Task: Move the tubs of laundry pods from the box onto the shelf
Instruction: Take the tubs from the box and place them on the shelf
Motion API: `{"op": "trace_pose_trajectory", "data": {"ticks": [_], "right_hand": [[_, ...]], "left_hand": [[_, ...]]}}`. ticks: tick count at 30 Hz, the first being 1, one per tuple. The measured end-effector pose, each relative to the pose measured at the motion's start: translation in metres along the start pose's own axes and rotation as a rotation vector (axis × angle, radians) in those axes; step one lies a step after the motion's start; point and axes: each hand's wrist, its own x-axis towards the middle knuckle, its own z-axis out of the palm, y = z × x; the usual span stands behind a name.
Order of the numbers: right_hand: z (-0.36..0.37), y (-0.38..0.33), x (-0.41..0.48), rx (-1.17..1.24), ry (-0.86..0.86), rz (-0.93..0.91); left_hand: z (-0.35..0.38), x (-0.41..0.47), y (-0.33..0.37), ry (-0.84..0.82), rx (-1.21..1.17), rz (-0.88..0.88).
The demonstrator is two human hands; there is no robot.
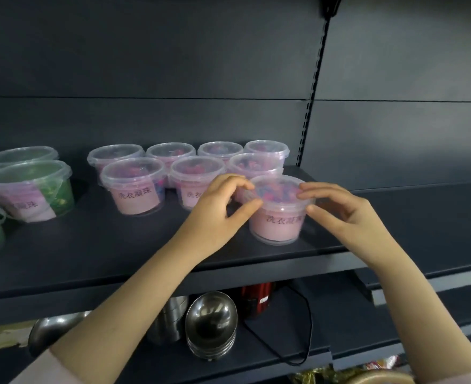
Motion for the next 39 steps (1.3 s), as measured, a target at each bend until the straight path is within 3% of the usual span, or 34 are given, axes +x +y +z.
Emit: {"op": "trace_pose_trajectory", "data": {"ticks": [4,12,17,24,33,39], "right_hand": [[-0.029,0.018,-0.005,0.015,0.127,0.08],[-0.035,0.061,0.043,-0.059,0.301,0.248],[-0.024,0.079,0.079,0.031,0.372,0.314],[-0.025,0.091,0.091,0.128,0.37,0.305],[-0.025,0.092,0.086,0.071,0.346,0.262],[-0.016,0.06,0.061,-0.189,0.391,0.113]], "left_hand": [[0.016,0.032,-0.007,0.051,0.305,0.116],[0.037,0.05,-0.024,-0.012,0.727,0.071],[0.035,0.047,-0.025,0.065,0.719,0.116],[0.035,0.049,-0.023,0.04,0.735,0.118],[0.038,0.047,-0.022,0.032,0.766,0.103],[0.023,0.028,-0.002,0.022,0.753,0.104]]}}
